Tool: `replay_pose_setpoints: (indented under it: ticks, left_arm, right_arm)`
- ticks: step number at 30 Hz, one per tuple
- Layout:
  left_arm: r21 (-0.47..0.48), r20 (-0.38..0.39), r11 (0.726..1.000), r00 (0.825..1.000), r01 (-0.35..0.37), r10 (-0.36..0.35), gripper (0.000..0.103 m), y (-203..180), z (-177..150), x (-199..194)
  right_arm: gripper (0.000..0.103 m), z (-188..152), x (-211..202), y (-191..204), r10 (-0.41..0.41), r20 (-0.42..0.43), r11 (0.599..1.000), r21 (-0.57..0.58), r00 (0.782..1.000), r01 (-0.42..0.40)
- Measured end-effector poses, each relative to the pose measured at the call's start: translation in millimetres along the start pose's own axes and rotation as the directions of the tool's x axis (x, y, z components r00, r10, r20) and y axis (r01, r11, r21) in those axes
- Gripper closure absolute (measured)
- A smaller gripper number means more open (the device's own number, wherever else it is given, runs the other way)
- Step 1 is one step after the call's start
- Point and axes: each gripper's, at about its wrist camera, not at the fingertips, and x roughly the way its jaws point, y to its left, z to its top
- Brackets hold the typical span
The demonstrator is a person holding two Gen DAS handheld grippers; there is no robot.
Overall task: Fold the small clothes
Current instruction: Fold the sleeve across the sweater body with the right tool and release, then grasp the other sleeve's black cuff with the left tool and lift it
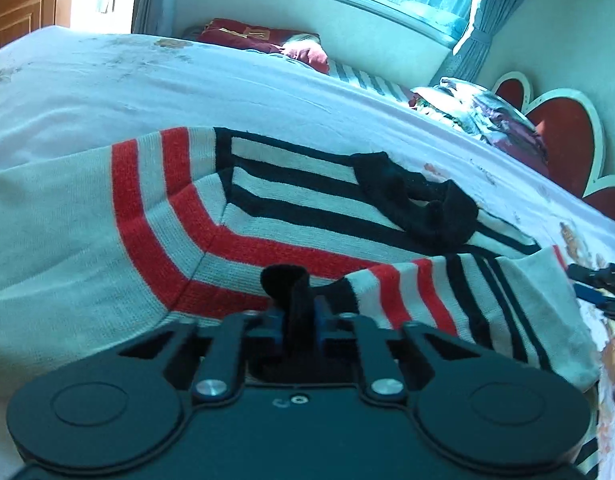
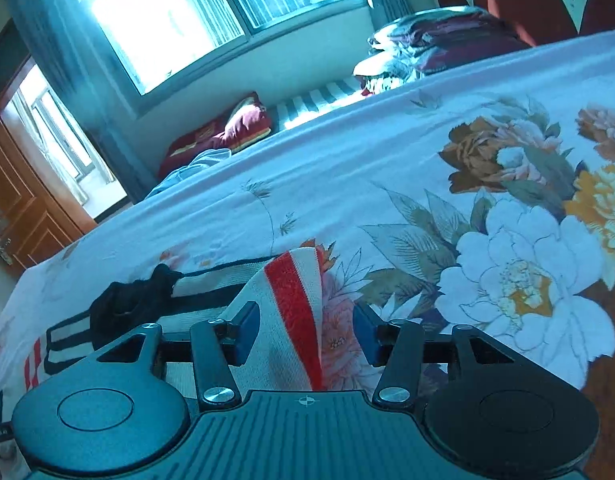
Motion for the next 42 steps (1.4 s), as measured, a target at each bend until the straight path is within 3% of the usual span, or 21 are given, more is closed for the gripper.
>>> replay_pose_setpoints:
  ticks: [1, 2, 3, 5, 6, 9, 10, 12, 13, 14, 17, 19, 21, 22, 25, 26, 28, 29, 31, 33, 42]
  left_arm:
    - [0.006, 0.019, 1.000, 1.000, -0.003, 0.003, 0.096, -1, -1, -2]
    - [0.009, 0.069, 1.000, 0.998, -0.007, 0.006, 0.097, -3, -4, -9]
    - [-0.002, 0.106, 1.000, 0.994, -0.006, 0.006, 0.097, -1, -7, -14]
    - [-0.007, 0.074, 0.997, 0.995, -0.071, 0.071, 0.096, 3, -15, -6]
    - [-0.024, 0.088, 0.998, 0.994, -0.061, 0.062, 0.096, 5, -19, -5]
    - [0.029, 0.083, 0.996, 0.993, -0.088, 0.085, 0.096, -4, -15, -4]
    - [0.027, 0.075, 0.996, 0.994, -0.081, 0.079, 0.096, -3, -14, -4]
    - [0.020, 0.058, 0.997, 0.996, -0.072, 0.071, 0.083, 1, -9, -5]
    - [0.002, 0.063, 0.997, 0.995, -0.081, 0.080, 0.078, 3, -7, -11]
    - [-0.010, 0.106, 0.993, 0.987, -0.118, 0.119, 0.067, 4, -5, -21]
    - [0.030, 0.196, 0.992, 0.974, -0.120, 0.112, 0.064, -12, 0, -39]
    - [0.109, 0.168, 0.992, 0.985, -0.062, 0.043, 0.060, -44, 8, -28]
    - [0.180, 0.109, 0.984, 0.994, -0.003, -0.017, 0.042, -79, 10, -5]
    - [0.214, 0.075, 0.976, 0.996, 0.027, -0.044, 0.040, -93, 11, 8]
    - [0.275, -0.015, 0.960, 0.998, 0.057, -0.055, 0.046, -115, 10, 44]
    - [0.282, -0.026, 0.958, 0.999, 0.043, -0.038, 0.055, -114, 11, 50]
    - [0.301, -0.020, 0.953, 1.000, 0.022, -0.017, 0.069, -103, 10, 50]
    - [0.318, -0.021, 0.948, 1.000, -0.003, 0.010, 0.073, -95, 8, 47]
    - [0.351, -0.024, 0.937, 1.000, -0.003, 0.013, 0.072, -88, 3, 43]
    - [0.373, -0.024, 0.928, 1.000, -0.005, 0.015, 0.072, -88, 2, 42]
    - [0.373, -0.016, 0.928, 1.000, -0.007, 0.014, 0.073, -91, 5, 32]
  right_arm:
    - [0.069, 3, 4, -3, 0.034, -0.011, 0.999, 0.016, 0.999, -0.034]
    - [0.096, 5, 4, -3, 0.065, -0.006, 0.998, 0.007, 0.998, -0.065]
    - [0.097, 7, 1, 3, 0.040, 0.004, 0.998, -0.043, 0.999, -0.040]
    - [0.097, 3, 7, 8, -0.036, -0.004, 0.991, -0.129, 0.999, 0.035]
    - [0.097, -2, 15, 5, -0.066, -0.031, 0.988, -0.144, 0.997, 0.061]
    - [0.094, -4, 16, 1, -0.075, -0.032, 0.987, -0.146, 0.997, 0.070]
    - [0.091, -4, 17, 2, -0.078, -0.032, 0.986, -0.152, 0.996, 0.072]
    - [0.072, -3, 12, 5, -0.111, -0.002, 0.981, -0.161, 0.994, 0.110]
    - [0.070, -3, 4, 7, -0.112, 0.037, 0.980, -0.163, 0.993, 0.116]
    - [0.070, -1, -4, 8, -0.094, 0.065, 0.982, -0.161, 0.993, 0.103]
    - [0.077, 1, -14, 24, -0.010, 0.067, 0.979, -0.203, 0.998, 0.023]
    - [0.078, -4, -4, 48, 0.048, 0.012, 0.961, -0.272, 0.999, -0.043]
    - [0.078, -14, 12, 73, 0.077, -0.046, 0.934, -0.345, 0.996, -0.088]
    - [0.078, -22, 21, 85, 0.073, -0.075, 0.916, -0.390, 0.994, -0.097]
    - [0.079, -35, 36, 102, 0.054, -0.120, 0.866, -0.489, 0.991, -0.106]
    - [0.082, -35, 38, 99, 0.025, -0.102, 0.859, -0.506, 0.994, -0.074]
    - [0.103, -24, 40, 78, -0.063, -0.046, 0.881, -0.472, 0.997, 0.034]
    - [0.103, -14, 42, 61, -0.104, -0.028, 0.900, -0.428, 0.994, 0.082]
    - [0.103, 3, 48, 32, -0.157, -0.021, 0.924, -0.357, 0.987, 0.139]
    - [0.103, 11, 53, 21, -0.130, -0.037, 0.945, -0.307, 0.991, 0.112]
    - [0.103, 13, 46, 30, -0.181, -0.046, 0.927, -0.341, 0.982, 0.154]
